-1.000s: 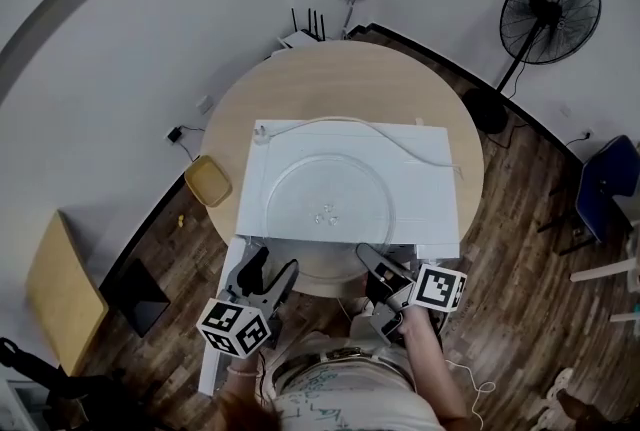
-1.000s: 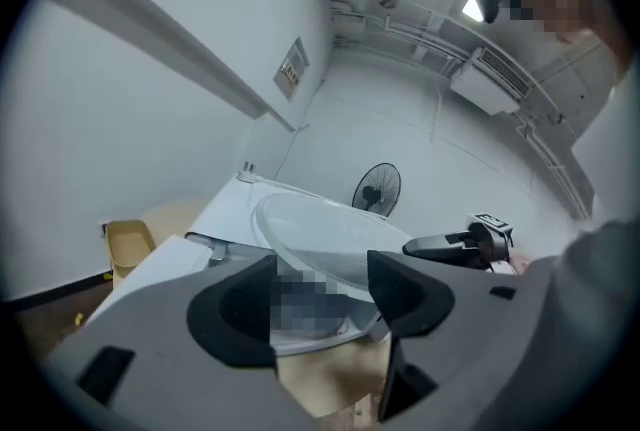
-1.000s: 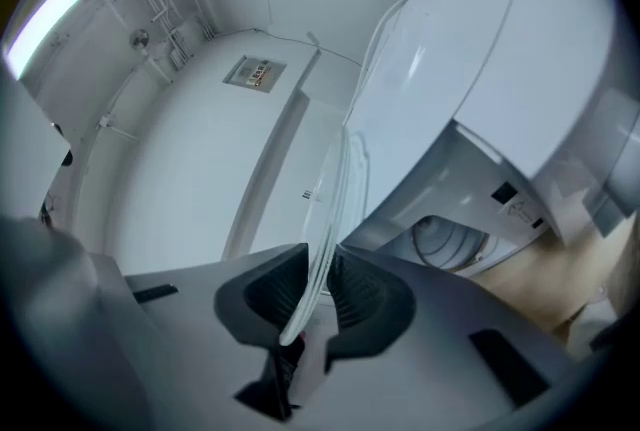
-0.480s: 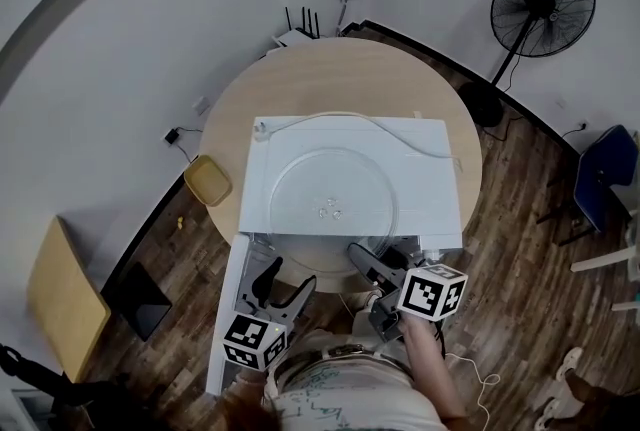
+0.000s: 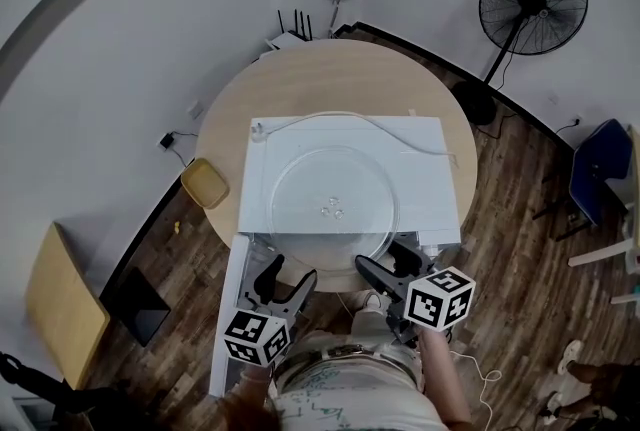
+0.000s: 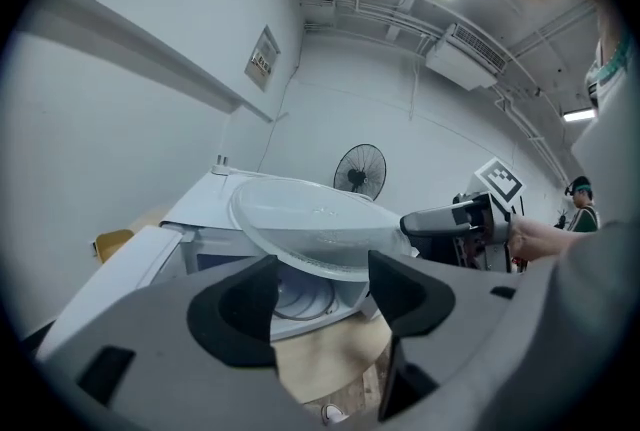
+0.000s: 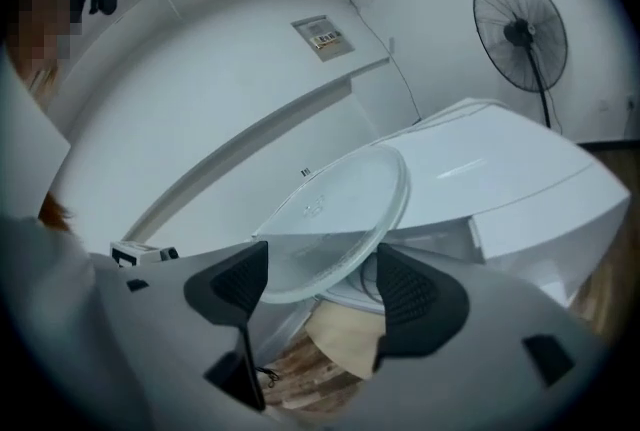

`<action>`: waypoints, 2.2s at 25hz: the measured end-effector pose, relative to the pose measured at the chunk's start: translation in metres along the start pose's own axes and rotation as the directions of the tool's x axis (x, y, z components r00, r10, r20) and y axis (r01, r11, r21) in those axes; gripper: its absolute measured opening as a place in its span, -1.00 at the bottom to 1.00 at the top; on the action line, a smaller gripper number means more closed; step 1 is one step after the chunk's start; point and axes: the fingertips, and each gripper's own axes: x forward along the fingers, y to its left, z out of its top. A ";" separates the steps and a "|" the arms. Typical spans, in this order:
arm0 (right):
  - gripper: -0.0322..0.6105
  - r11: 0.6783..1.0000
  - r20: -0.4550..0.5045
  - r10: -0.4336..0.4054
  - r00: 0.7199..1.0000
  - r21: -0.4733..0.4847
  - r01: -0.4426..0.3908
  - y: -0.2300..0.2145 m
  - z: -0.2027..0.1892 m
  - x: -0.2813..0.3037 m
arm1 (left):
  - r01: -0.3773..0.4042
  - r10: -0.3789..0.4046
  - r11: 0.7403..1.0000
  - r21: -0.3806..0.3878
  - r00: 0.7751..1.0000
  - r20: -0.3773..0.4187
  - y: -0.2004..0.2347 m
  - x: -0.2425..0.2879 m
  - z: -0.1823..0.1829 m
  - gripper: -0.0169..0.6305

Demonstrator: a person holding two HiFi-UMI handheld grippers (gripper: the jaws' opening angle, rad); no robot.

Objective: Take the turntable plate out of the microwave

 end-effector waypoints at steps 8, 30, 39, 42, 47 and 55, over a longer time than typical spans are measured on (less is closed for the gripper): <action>0.07 0.919 0.046 -0.104 0.994 -0.379 0.113 -0.001 0.000 -0.018 | 0.000 0.000 1.000 0.004 1.000 0.005 0.002 0.002 0.000 -0.09; 0.06 0.871 0.163 -0.027 0.986 -0.481 0.104 0.015 0.031 -0.001 | -0.056 0.055 0.998 0.023 0.998 0.038 0.003 0.019 0.025 -0.09; -0.13 0.915 0.269 0.065 0.961 -0.400 0.050 0.013 0.064 0.000 | -0.104 0.104 0.995 -0.011 0.993 0.053 0.016 0.031 0.033 -0.09; -0.13 0.913 0.267 0.071 0.961 -0.405 0.045 0.014 0.075 0.004 | -0.115 0.116 0.993 -0.021 0.992 0.054 0.019 0.034 0.038 -0.09; -0.13 0.908 0.237 0.097 0.967 -0.418 0.011 0.012 0.082 0.015 | -0.157 0.154 0.986 0.055 0.987 0.047 0.021 0.044 0.045 -0.09; -0.06 0.849 0.132 -0.013 0.991 -0.521 0.081 0.002 0.077 0.023 | -0.175 0.173 0.980 0.092 0.984 0.029 0.020 0.053 0.047 -0.09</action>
